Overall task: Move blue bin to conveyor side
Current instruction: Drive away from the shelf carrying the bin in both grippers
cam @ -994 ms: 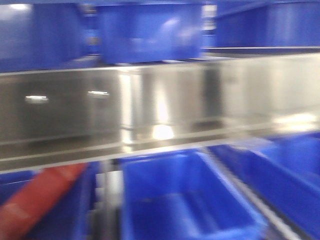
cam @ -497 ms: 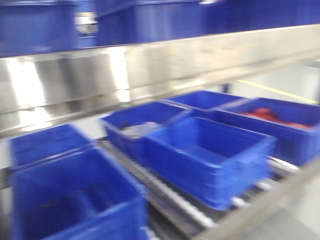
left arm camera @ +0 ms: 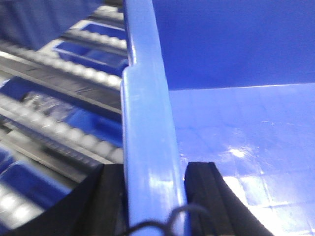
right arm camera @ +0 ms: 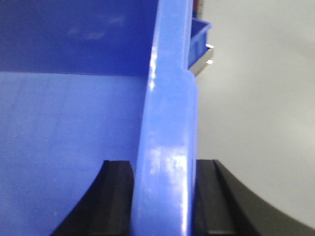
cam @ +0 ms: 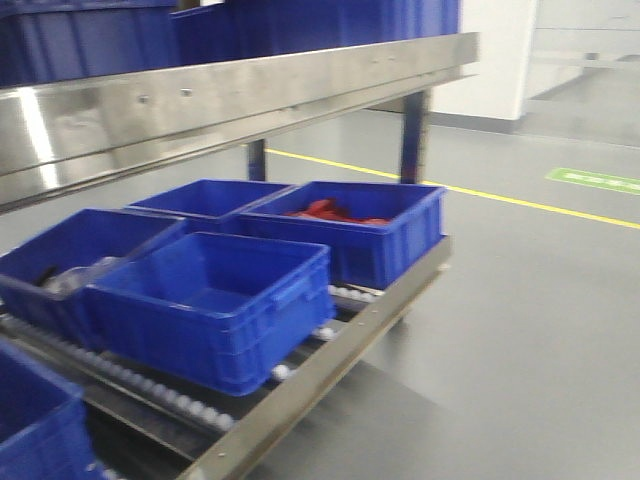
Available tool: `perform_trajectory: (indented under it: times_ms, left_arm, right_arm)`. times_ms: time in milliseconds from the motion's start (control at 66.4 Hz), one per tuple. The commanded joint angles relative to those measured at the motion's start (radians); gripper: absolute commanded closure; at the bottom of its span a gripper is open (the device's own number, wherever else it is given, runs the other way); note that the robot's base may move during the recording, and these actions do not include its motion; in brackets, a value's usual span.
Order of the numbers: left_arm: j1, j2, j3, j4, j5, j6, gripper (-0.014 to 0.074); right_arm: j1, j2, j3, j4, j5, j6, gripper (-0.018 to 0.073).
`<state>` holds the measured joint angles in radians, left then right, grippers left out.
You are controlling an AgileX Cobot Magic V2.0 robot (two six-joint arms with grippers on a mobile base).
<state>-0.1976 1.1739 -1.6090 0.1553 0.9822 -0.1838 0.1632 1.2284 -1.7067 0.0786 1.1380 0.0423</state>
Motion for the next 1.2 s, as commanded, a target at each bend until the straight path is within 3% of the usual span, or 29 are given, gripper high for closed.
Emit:
perform_trajectory:
  times_ms: [0,1190]
  left_arm:
    - [0.001,-0.023,-0.015,0.034,-0.11,0.015,0.0616]
    - [0.001,-0.023,-0.015,0.034,-0.11,0.015,0.0616]
  right_arm:
    - [-0.006,-0.024,-0.014,-0.04,-0.101,-0.016,0.0638]
    - [-0.006,-0.024,-0.014,-0.04,-0.101,-0.016,0.0638]
